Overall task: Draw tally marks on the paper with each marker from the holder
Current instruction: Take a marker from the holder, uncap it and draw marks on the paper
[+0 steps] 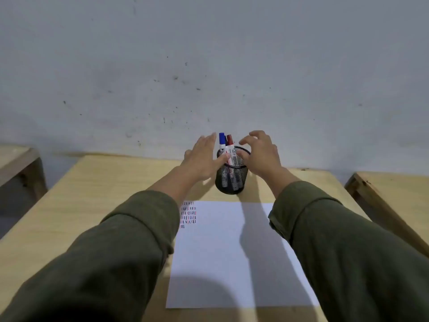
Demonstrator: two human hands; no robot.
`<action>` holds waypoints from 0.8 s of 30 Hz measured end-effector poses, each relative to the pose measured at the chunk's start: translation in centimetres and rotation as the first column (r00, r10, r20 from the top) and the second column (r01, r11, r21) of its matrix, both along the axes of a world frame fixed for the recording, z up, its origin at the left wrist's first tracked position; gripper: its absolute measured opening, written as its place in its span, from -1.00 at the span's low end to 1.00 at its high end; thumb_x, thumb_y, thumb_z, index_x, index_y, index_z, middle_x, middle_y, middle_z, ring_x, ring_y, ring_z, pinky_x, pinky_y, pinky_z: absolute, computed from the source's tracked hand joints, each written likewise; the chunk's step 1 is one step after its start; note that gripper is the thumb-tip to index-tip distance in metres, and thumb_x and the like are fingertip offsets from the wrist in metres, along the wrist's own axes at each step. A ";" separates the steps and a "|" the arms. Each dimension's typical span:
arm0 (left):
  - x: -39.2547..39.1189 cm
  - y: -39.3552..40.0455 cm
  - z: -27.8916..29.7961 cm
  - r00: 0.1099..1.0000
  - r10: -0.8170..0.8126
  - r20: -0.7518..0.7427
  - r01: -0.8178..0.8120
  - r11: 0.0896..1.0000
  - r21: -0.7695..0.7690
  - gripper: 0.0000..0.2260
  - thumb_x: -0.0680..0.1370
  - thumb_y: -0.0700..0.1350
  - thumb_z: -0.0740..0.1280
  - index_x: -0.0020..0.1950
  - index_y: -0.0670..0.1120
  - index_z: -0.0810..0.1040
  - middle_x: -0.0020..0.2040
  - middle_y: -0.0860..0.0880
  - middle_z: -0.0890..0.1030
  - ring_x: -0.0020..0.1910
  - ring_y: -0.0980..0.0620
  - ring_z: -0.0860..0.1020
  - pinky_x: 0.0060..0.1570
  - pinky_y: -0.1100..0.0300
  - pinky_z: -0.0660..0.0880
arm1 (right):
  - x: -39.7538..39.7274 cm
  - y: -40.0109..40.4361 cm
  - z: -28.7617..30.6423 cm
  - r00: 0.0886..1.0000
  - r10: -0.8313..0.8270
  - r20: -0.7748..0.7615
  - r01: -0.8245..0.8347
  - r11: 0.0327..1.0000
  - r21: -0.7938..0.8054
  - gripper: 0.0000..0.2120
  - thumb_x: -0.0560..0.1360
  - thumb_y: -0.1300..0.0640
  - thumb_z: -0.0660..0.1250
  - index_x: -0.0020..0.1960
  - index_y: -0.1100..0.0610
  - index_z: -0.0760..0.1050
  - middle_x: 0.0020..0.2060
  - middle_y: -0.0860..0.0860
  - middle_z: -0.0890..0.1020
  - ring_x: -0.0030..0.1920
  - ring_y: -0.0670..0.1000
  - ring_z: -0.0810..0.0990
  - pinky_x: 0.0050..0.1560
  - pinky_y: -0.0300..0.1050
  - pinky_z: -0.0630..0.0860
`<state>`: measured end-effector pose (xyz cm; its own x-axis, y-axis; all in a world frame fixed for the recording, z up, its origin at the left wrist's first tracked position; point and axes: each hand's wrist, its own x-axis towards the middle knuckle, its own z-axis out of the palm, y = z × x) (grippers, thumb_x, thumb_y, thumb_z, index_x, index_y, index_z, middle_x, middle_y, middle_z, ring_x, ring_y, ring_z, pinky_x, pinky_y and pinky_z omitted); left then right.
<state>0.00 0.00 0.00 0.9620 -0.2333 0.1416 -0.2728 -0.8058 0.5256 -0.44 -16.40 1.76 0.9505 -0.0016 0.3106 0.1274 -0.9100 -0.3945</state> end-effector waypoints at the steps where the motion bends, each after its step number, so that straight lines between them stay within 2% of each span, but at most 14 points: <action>1: 0.1 -0.1 -0.2 1.000 -0.014 -0.011 0.014 1.000 0.002 -0.33 0.55 0.20 0.10 0.54 -0.06 -0.06 0.57 -0.02 0.04 0.56 0.01 -0.09 0.44 -0.16 0.04 | 0.2 0.1 -0.2 1.000 -0.003 -0.014 0.003 1.000 0.000 -0.68 0.52 0.02 0.31 0.25 0.07 0.51 0.38 0.07 0.34 0.41 0.06 0.28 0.35 0.05 0.20; 4: 0.4 0.0 -0.6 0.998 -0.065 -0.028 0.064 0.998 -0.008 -0.37 0.57 0.18 0.07 0.54 -0.03 -0.05 0.57 0.01 0.06 0.56 -0.01 -0.10 0.44 -0.18 0.05 | 0.8 0.4 -0.8 0.999 0.001 -0.039 0.000 0.999 0.038 -0.67 0.50 0.02 0.32 0.24 0.05 0.51 0.38 0.06 0.34 0.41 0.06 0.29 0.35 0.05 0.20; 9: 0.5 -0.4 -0.9 0.995 -0.096 -0.006 0.096 0.995 -0.012 -0.52 0.60 0.12 0.03 0.50 0.03 0.10 0.53 0.05 0.18 0.56 -0.03 -0.06 0.39 -0.22 0.07 | 1.7 0.4 -1.2 0.998 0.018 -0.061 -0.010 0.991 0.137 -0.67 0.49 0.03 0.35 0.24 0.03 0.54 0.36 0.09 0.37 0.39 0.08 0.32 0.38 0.10 0.26; 14: 0.5 -0.5 -1.3 0.996 -0.090 -0.015 0.091 0.996 0.014 -0.54 0.60 0.13 -0.01 0.47 0.01 0.16 0.52 0.04 0.22 0.56 -0.02 -0.06 0.39 -0.24 0.07 | 2.0 0.5 -1.4 0.993 0.046 -0.106 -0.017 0.967 0.255 -0.68 0.44 0.05 0.39 0.19 -0.01 0.58 0.31 0.10 0.43 0.37 0.09 0.36 0.36 0.16 0.29; 17: 0.4 -0.5 -1.2 0.996 -0.090 -0.020 0.091 0.995 0.039 -0.54 0.60 0.13 -0.02 0.47 0.02 0.15 0.52 0.04 0.21 0.56 -0.02 -0.06 0.40 -0.24 0.06 | 2.1 0.6 -1.3 0.994 0.061 -0.094 -0.028 0.948 0.317 -0.73 0.41 0.09 0.43 0.11 0.00 0.62 0.21 0.07 0.55 0.26 0.07 0.47 0.22 0.01 0.41; 20: 0.4 -0.4 -1.2 0.997 -0.078 -0.028 0.079 0.995 0.056 -0.53 0.60 0.16 -0.03 0.47 0.03 0.17 0.52 0.05 0.22 0.56 -0.01 -0.06 0.39 -0.24 0.06 | 2.2 0.9 -1.1 0.993 0.059 -0.098 -0.018 0.926 0.377 -0.83 0.40 0.16 0.44 -0.01 0.09 0.63 0.11 0.07 0.61 0.14 0.05 0.53 0.03 -0.11 0.40; 22: 0.4 -0.5 -1.1 0.997 -0.075 -0.032 0.077 0.995 0.056 -0.53 0.60 0.16 -0.04 0.47 0.03 0.17 0.52 0.05 0.22 0.56 -0.01 -0.06 0.38 -0.24 0.07 | 2.1 1.1 -1.1 0.993 0.047 -0.108 -0.003 0.926 0.377 -0.94 0.39 0.14 0.45 -0.15 0.10 0.61 0.02 0.06 0.59 0.05 0.04 0.52 0.05 -0.04 0.45; 24: 0.2 -0.5 -1.0 0.997 -0.077 -0.031 0.079 0.995 0.058 -0.54 0.60 0.15 -0.04 0.47 0.02 0.17 0.52 0.04 0.21 0.56 -0.01 -0.06 0.38 -0.24 0.07 | 2.1 1.1 -1.1 0.991 0.038 -0.126 0.009 0.934 0.357 -0.90 0.41 0.10 0.44 -0.24 0.09 0.57 0.06 0.06 0.54 0.11 0.04 0.49 0.18 0.06 0.44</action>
